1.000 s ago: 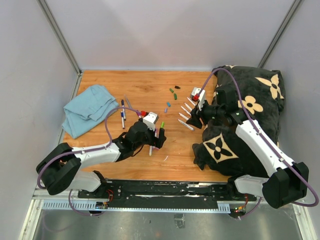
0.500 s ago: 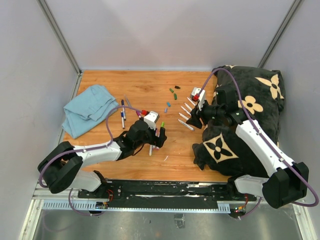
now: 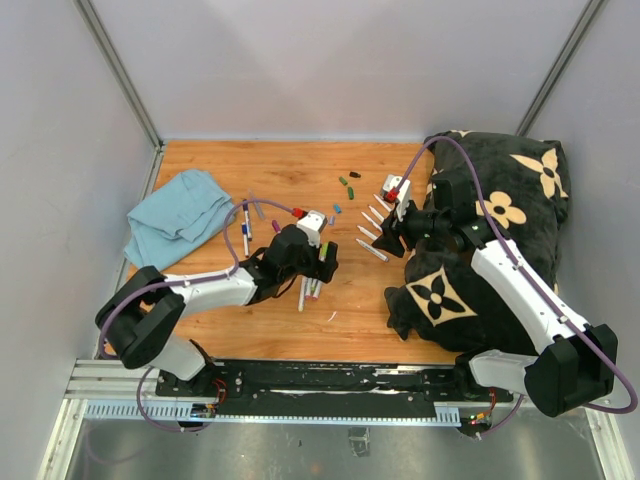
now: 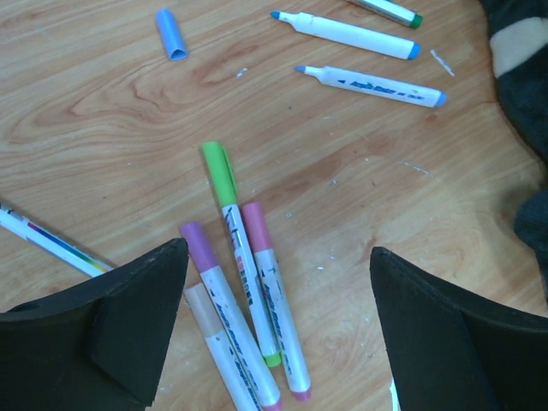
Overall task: Open the pen caps
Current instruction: Pick up the pen from the center of the board.
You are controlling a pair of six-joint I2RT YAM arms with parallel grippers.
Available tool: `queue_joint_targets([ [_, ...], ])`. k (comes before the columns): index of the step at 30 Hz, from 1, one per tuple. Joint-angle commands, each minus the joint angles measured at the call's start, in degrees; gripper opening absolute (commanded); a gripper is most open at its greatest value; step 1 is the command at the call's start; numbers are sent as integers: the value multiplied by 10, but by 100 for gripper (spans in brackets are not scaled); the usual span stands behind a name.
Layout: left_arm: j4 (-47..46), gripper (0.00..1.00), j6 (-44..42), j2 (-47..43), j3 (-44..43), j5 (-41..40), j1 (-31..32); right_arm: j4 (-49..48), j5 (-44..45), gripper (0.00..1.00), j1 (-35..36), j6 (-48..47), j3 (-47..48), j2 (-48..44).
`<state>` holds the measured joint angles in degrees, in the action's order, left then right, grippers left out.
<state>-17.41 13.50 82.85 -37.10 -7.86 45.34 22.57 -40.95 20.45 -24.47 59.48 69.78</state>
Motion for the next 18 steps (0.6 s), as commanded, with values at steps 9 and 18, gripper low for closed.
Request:
queue_joint_targets([
  [9,104,51,-15,98,-104,-20,-21,-4,-12,54,-12,-9,-8,1],
  [18,121,30,-15,114,-114,-11,-21,-3,-14,54,-13,-10,-7,1],
])
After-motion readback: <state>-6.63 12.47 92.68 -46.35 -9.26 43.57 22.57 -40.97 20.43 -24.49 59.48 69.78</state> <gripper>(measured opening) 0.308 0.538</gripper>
